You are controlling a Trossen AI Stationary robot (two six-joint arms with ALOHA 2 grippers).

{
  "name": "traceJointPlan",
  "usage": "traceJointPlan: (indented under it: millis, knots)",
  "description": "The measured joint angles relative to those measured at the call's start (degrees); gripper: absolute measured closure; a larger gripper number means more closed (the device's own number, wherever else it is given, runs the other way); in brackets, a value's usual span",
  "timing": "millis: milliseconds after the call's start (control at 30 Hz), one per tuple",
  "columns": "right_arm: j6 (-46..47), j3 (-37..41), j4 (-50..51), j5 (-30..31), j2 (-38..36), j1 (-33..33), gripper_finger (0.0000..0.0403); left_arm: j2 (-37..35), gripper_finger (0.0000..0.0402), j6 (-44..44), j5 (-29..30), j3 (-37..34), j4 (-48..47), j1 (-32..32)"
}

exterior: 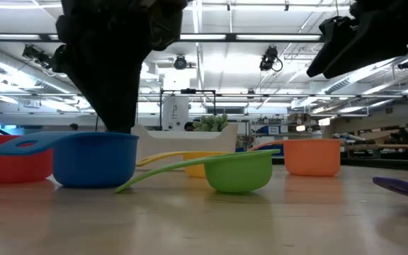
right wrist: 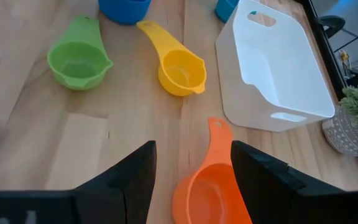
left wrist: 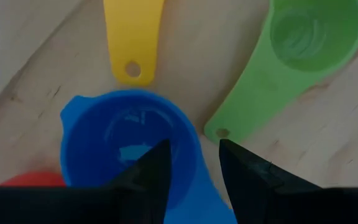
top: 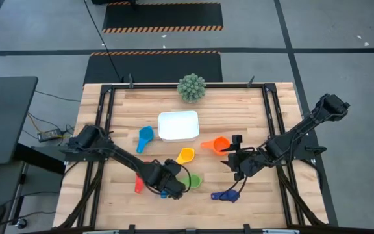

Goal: Nest measuring cups in basket
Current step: Stack the blue nesting cup on the orange nesting cup

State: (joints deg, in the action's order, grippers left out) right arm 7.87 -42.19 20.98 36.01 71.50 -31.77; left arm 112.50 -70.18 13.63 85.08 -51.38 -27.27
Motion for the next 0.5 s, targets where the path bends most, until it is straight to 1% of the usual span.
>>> traceJointPlan:
  millis: [233,400,500]
  knots:
    - [-0.2,0.0,-0.8,-0.2,0.0,0.0,0.0188,0.1,0.026,0.2,-0.4,0.0,0.3,0.8]
    - [-0.3,0.0,-1.0,-1.5,0.0,0.0,0.0188,0.1,0.026,0.3,-0.4,0.0,0.1,0.9]
    - [-0.5,0.0,-1.4,-1.6,0.0,0.0,0.0188,1.2,0.026,0.3,-2.0,-0.1,0.2,1.1]
